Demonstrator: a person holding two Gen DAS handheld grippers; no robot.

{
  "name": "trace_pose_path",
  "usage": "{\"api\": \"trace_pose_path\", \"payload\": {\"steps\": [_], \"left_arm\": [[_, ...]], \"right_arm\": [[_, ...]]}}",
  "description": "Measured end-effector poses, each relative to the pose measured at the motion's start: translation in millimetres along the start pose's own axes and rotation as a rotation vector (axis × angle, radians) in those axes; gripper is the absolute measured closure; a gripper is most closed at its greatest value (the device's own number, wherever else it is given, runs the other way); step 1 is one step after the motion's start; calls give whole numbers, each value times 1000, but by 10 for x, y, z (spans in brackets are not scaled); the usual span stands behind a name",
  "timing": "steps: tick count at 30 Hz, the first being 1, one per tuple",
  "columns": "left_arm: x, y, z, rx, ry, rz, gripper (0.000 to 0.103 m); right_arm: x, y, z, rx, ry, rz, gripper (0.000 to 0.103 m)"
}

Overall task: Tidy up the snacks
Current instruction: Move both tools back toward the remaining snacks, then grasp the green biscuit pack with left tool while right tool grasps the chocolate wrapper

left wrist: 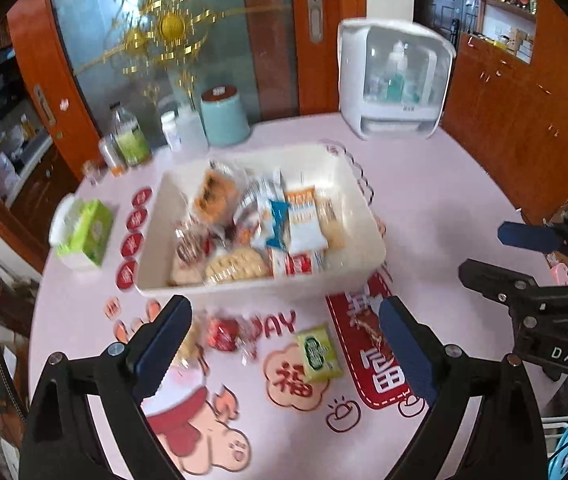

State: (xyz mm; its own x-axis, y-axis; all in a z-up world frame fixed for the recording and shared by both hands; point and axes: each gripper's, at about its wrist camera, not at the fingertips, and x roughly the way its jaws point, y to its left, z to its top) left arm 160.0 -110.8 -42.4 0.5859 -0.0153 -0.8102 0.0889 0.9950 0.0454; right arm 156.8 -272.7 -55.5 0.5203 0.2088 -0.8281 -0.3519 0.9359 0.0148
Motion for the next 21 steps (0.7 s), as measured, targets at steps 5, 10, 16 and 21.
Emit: {"api": "trace_pose_path", "payload": {"steps": [5, 10, 16, 21], "left_arm": [[482, -46, -285, -49, 83, 5, 9], [956, -24, -516, -127, 174, -6, 9], [1488, -38, -724, -181, 288, -4, 9], [1792, -47, -811, -205, 347, 26, 9]], "right_arm": [[332, -93, -306, 5, 46, -15, 41], [666, -153, -500, 35, 99, 0, 41], [1068, -93, -659, 22, 150, 28, 41], [1346, -37, -721, -14, 184, 19, 41]]}}
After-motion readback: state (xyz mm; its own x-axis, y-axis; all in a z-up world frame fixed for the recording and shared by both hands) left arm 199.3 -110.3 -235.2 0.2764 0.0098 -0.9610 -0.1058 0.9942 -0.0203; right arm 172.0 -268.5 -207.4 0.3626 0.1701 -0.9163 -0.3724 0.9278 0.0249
